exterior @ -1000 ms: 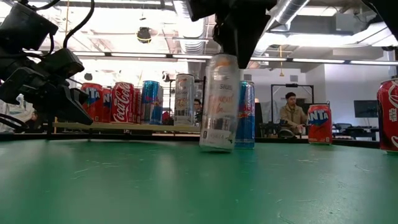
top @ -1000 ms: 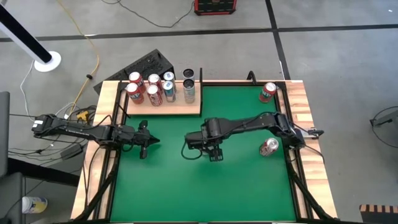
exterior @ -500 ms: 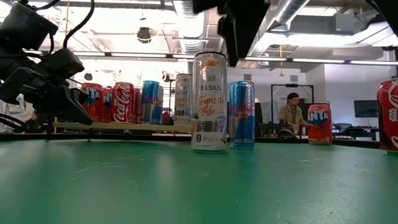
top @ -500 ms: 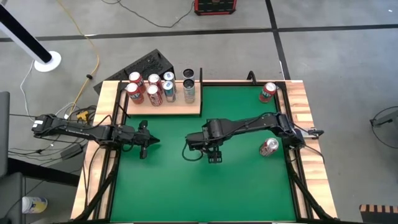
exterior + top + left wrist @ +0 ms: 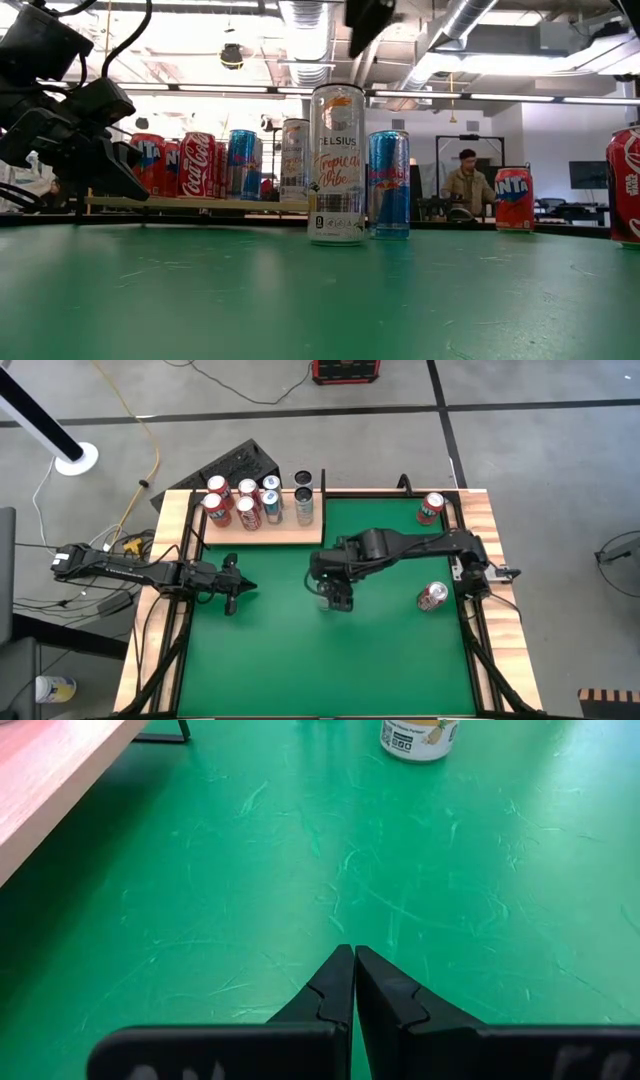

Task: Place canned beverage on shelf
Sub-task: Put the white and yellow soda can on the shelf aligned with the other white and yellow soda cans

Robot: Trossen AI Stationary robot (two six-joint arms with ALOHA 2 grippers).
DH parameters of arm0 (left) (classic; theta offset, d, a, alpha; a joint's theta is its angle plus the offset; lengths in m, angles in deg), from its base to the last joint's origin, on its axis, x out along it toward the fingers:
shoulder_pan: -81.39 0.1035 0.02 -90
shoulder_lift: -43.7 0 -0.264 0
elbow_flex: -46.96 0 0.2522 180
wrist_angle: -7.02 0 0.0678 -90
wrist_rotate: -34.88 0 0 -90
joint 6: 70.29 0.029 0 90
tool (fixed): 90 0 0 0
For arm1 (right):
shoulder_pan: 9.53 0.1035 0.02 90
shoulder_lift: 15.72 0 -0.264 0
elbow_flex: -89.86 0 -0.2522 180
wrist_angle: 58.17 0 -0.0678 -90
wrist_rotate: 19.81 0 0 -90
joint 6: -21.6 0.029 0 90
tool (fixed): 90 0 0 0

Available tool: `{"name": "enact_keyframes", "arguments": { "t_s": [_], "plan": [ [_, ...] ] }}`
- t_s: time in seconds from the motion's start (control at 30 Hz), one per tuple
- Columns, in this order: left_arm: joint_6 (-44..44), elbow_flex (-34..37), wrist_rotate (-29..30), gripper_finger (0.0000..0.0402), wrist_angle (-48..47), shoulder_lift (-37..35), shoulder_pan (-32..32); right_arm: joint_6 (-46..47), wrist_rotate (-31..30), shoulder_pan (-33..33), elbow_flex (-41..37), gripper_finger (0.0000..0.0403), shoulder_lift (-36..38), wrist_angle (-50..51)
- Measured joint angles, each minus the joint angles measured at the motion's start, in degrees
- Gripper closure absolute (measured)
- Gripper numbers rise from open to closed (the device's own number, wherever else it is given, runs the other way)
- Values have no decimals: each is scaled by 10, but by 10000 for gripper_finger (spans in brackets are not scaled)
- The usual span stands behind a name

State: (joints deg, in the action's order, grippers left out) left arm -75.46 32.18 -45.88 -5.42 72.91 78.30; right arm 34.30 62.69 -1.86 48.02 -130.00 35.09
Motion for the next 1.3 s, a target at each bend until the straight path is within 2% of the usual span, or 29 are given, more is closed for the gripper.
{"name": "enact_keyframes", "arguments": {
  "t_s": [0.4, 0.83, 1.2, 1.3],
  "plan": [
    [0, 0, 0, 402, 0, 0, 0, -26, 79, -26, 1, 19, -37, -42],
    [0, 0, 0, 402, 0, 0, 0, -27, 85, -25, -1, 19, -94, -26],
    [0, 0, 0, 402, 0, 0, 0, -21, 74, -26, -1, 20, -104, -13],
    [0, 0, 0, 402, 0, 0, 0, -20, 71, -26, -1, 34, -104, -8]
  ]
}}
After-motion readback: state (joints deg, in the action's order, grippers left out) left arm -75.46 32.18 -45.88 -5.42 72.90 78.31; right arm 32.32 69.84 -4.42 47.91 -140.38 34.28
